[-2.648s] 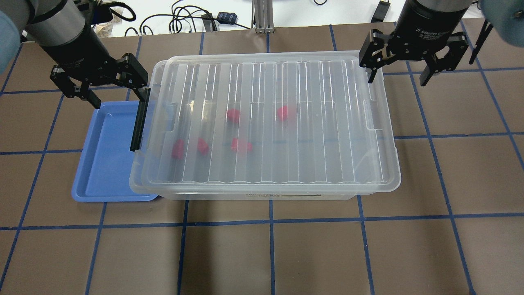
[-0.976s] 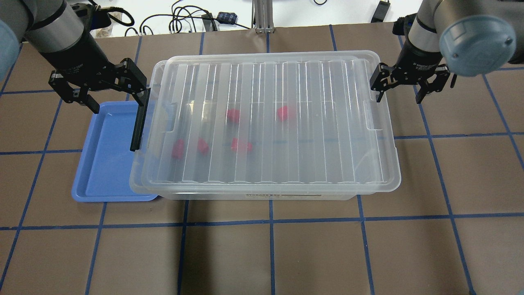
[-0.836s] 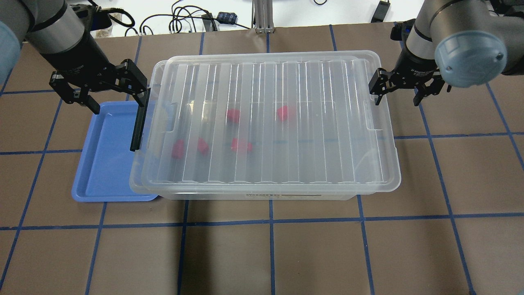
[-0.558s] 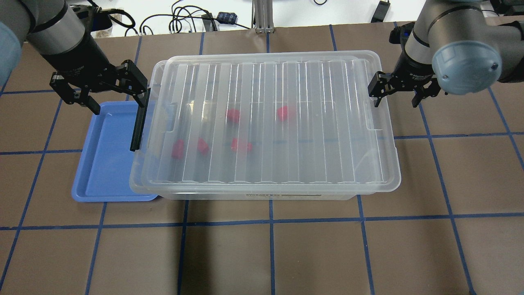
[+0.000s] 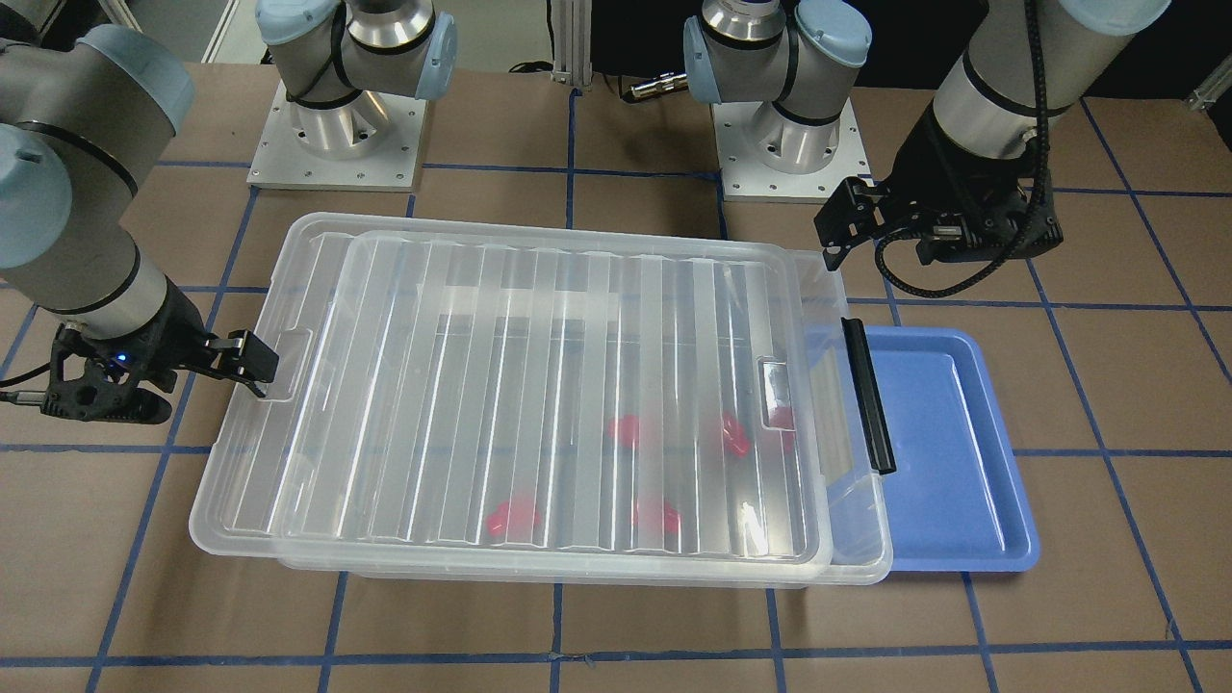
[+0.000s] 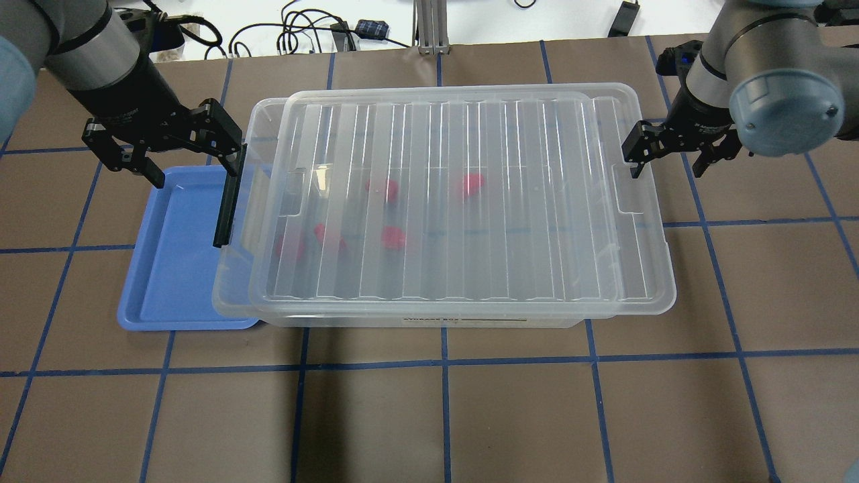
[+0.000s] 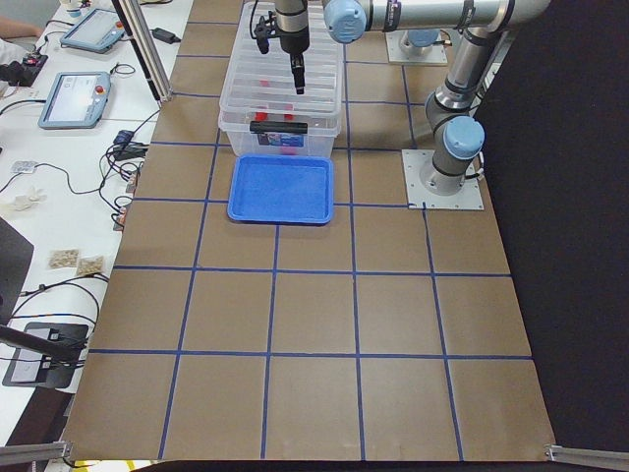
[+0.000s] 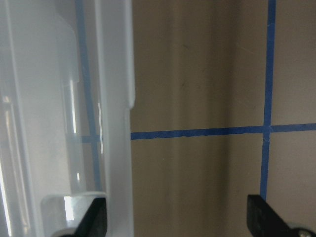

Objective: Place red block in blue tray from box

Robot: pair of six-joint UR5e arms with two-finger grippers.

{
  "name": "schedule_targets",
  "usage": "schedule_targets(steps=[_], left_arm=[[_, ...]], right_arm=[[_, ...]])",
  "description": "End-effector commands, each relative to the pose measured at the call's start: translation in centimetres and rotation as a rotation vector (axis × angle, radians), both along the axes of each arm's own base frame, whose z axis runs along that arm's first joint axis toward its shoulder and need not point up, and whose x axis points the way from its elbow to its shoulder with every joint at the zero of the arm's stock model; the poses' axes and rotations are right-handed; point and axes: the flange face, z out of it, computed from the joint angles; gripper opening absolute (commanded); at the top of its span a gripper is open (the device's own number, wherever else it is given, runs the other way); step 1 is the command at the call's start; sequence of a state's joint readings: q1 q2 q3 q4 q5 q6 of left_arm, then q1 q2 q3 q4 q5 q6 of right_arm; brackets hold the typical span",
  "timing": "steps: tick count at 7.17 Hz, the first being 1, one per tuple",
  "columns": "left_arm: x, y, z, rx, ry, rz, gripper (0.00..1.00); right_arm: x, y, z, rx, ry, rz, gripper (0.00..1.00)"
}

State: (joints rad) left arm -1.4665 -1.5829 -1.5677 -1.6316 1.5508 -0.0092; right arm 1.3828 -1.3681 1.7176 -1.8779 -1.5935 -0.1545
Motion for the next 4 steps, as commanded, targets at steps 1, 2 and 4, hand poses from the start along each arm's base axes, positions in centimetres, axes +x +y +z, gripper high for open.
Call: schedule_targets(steps=[1, 2, 4], left_arm=[[0.0, 0.0, 0.0, 0.001, 0.000, -0.003, 1.00], [0.0, 0.0, 0.0, 0.001, 0.000, -0.002, 1.00], [0.2, -0.1, -0.1, -0.001, 0.000, 0.000, 1.00]], right_arm=[[-1.3, -0.1, 0.1, -0.001, 0.005, 0.052, 1.00], [-3.3, -0.1, 0.2, -0.004, -0.001, 0.044, 1.00], [-5.5, -0.1, 0.3, -0.004, -0.002, 0.056, 1.00]])
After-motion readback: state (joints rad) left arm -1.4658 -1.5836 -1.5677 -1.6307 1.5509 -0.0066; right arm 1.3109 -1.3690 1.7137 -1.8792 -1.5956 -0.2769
